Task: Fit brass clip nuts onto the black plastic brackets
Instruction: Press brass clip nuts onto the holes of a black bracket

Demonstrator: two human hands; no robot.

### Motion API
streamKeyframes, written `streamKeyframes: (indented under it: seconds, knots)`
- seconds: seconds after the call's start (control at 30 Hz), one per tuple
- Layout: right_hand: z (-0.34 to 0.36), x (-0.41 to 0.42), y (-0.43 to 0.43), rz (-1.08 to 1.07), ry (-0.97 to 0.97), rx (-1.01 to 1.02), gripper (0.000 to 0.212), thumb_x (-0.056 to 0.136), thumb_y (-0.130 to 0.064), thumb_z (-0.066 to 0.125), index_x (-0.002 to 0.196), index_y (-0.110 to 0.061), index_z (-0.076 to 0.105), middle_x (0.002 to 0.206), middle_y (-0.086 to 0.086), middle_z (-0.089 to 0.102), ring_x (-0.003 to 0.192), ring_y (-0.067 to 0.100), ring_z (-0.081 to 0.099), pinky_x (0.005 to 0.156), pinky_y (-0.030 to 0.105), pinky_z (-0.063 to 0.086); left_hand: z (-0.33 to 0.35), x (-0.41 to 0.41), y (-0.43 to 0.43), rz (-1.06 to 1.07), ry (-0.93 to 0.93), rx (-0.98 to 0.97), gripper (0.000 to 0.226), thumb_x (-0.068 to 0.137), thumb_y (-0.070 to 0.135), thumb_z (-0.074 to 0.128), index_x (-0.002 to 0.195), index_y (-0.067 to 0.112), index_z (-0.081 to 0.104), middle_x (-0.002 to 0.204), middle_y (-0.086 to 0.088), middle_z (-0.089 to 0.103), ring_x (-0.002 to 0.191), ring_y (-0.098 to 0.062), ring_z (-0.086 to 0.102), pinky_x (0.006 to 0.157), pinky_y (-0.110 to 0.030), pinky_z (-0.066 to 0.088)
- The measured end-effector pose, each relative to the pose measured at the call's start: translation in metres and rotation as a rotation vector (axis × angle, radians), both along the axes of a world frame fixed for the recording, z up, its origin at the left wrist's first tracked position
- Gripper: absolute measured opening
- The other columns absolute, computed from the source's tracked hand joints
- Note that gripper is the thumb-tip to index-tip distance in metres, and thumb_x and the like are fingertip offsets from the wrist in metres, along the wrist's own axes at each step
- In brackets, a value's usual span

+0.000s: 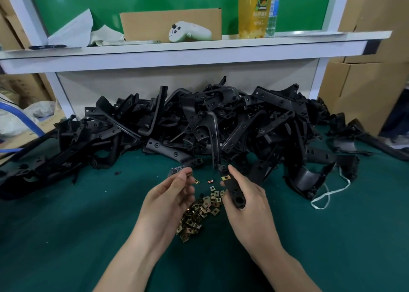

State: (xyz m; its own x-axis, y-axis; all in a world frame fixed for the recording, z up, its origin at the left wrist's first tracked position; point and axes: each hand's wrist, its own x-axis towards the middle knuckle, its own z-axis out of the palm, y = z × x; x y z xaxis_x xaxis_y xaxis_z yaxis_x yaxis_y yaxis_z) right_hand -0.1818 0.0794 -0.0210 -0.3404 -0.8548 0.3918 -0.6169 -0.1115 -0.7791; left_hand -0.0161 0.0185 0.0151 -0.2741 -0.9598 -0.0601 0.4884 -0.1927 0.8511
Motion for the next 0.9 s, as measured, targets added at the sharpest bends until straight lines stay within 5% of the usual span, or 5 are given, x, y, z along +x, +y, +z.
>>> streamKeyframes:
  seconds: [0.1,0.27,0.43,0.53,0.9]
  knots:
    - [-0.0013,-0.0016,0.0002,-0.01,0.004,-0.004,0.061,0.095,-0.031,0.061,0.15,-0.043,0.038,0.116,-0.043,0.051,0.123,-0.002,0.033,0.09,0.01,0.034,0.0001,-0.0007,-0.0001,-0.006,0.018,-0.004,0.031,0.085,0.013,0.065,0.113,0.002,0.073,0.092,-0.008,0.072,0.074,-0.012,0.066,0.065,-0.023,0.058]
    - [-0.0006,-0.0016,0.0003,-0.003,0.014,0.001,0.061,0.095,-0.03,0.061,0.15,-0.043,0.038,0.117,-0.048,0.047,0.125,0.0,0.034,0.097,0.017,0.035,-0.0009,-0.0013,0.0,-0.016,0.01,0.045,0.03,0.094,0.02,0.062,0.113,-0.001,0.07,0.089,-0.006,0.07,0.072,-0.011,0.062,0.067,-0.024,0.056]
    - [-0.0013,-0.0019,0.0,-0.011,0.015,0.007,0.062,0.095,-0.029,0.061,0.15,-0.043,0.037,0.119,-0.038,0.054,0.126,0.0,0.034,0.092,0.009,0.033,0.0015,-0.0013,-0.0005,-0.003,0.058,0.11,0.015,0.09,0.019,0.064,0.094,0.006,0.072,0.083,-0.005,0.069,0.066,-0.009,0.062,0.061,-0.023,0.057]
    - [-0.0006,-0.0014,0.0009,-0.015,0.014,-0.001,0.061,0.095,-0.03,0.06,0.15,-0.043,0.038,0.118,-0.038,0.053,0.126,0.0,0.034,0.098,0.016,0.034,0.0021,-0.0017,-0.0007,-0.009,0.089,0.136,0.014,0.085,0.019,0.066,0.084,0.009,0.076,0.083,-0.005,0.068,0.065,-0.009,0.062,0.06,-0.023,0.056]
    - [0.0021,-0.0008,0.0022,-0.002,0.046,-0.009,0.061,0.096,-0.031,0.059,0.151,-0.044,0.035,0.121,-0.044,0.044,0.123,-0.004,0.031,0.1,0.02,0.035,-0.0034,-0.0013,-0.0009,-0.098,0.096,0.075,0.029,0.084,0.007,0.064,0.11,0.007,0.077,0.099,-0.008,0.073,0.073,-0.012,0.067,0.066,-0.026,0.059]
